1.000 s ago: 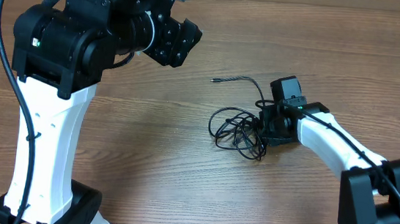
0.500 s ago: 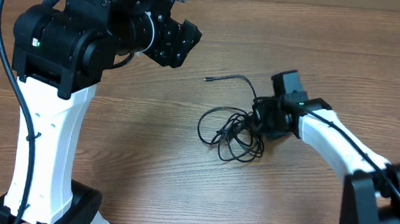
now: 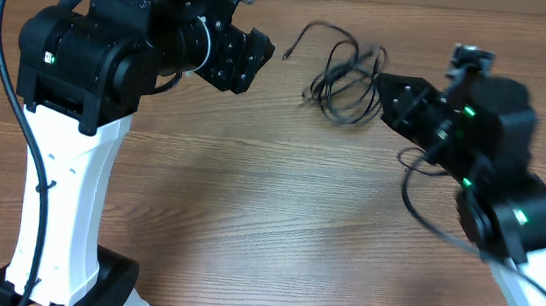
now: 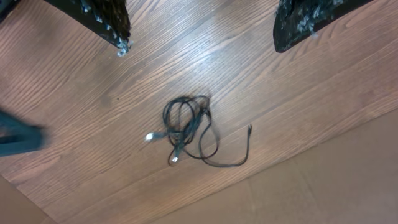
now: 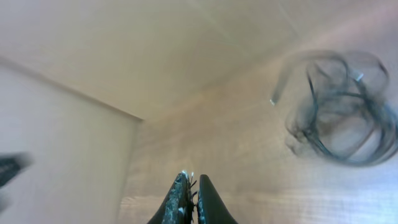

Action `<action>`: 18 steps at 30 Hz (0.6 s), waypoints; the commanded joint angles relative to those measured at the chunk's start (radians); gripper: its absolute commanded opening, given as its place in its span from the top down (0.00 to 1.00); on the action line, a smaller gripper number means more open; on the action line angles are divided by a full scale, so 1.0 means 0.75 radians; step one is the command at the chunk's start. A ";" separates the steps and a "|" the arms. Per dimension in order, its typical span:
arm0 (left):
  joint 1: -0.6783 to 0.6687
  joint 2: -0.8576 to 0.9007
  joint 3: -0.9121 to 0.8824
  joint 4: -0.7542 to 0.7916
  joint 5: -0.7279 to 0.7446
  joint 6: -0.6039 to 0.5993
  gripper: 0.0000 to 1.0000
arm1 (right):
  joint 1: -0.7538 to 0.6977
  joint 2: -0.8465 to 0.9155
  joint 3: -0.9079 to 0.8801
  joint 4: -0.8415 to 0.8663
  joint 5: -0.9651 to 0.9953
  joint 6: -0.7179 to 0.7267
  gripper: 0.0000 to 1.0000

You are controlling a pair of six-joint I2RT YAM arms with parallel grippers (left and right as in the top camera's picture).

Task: Untangle cables

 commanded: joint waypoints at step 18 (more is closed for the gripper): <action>-0.007 0.009 0.003 -0.031 -0.029 0.032 0.34 | 0.004 0.592 0.001 0.290 -0.063 -0.726 0.00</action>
